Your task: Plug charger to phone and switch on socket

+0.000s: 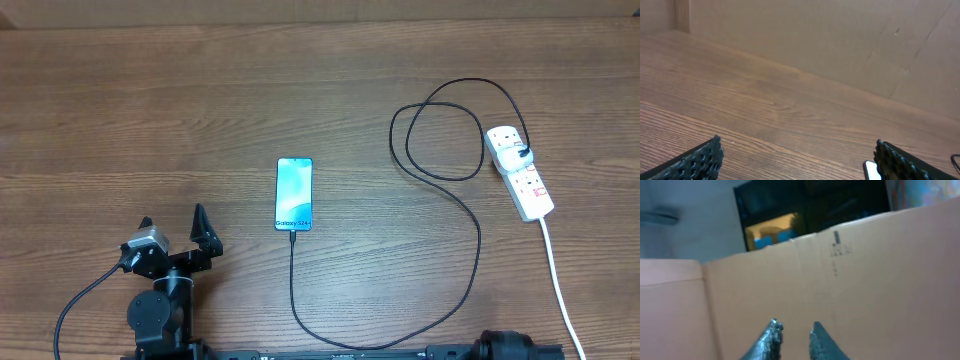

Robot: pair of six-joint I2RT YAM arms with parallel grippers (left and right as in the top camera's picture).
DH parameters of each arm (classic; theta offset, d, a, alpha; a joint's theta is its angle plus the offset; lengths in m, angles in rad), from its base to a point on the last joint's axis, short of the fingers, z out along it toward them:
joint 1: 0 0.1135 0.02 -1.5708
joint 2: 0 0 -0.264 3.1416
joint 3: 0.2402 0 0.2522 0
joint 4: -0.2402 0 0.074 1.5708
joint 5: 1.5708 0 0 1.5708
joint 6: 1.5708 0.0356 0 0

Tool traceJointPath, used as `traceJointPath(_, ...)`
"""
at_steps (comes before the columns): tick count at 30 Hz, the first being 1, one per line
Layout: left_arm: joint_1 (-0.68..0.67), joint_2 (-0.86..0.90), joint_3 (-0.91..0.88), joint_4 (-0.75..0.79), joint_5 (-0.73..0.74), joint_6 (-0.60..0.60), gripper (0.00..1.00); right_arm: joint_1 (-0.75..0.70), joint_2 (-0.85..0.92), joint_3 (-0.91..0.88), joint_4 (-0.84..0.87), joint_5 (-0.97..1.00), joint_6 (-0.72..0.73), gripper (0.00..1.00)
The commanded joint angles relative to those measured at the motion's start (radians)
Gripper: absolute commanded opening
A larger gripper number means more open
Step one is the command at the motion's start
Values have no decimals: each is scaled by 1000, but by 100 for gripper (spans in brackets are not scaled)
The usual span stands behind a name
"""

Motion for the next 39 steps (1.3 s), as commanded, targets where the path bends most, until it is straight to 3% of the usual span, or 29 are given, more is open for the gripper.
traceJointPath(1, -7, -11, -5, 0, 7, -13, 100, 24, -29, 1, 19, 1, -17, 34)
traceJointPath(7, -7, -11, -5, 0, 7, -13, 100, 24, -35, 37, 157, 2, -18, 62)
traceJointPath(13, -7, -11, -5, 1, 7, -13, 100, 23, -35, 68, 272, 100, -17, 74)
traceJointPath(16, -6, -11, -5, 1, -23, 1, 99, 19, -35, 64, 288, 124, -17, 76)
traceJointPath(21, -6, -10, -5, 0, 11, 238, 100, 7, -35, 60, 309, 90, -8, 76)
traceJointPath(23, -6, -10, -5, 0, 12, 269, 100, 6, -35, 60, 312, 46, -9, 77)
traceJointPath(31, -6, -10, -5, 0, 6, 268, 100, 6, -60, 32, 331, -12, -9, 81)
traceJointPath(39, -6, -10, -5, 0, 6, 268, 100, 6, -266, -174, 473, -13, 21, 84)
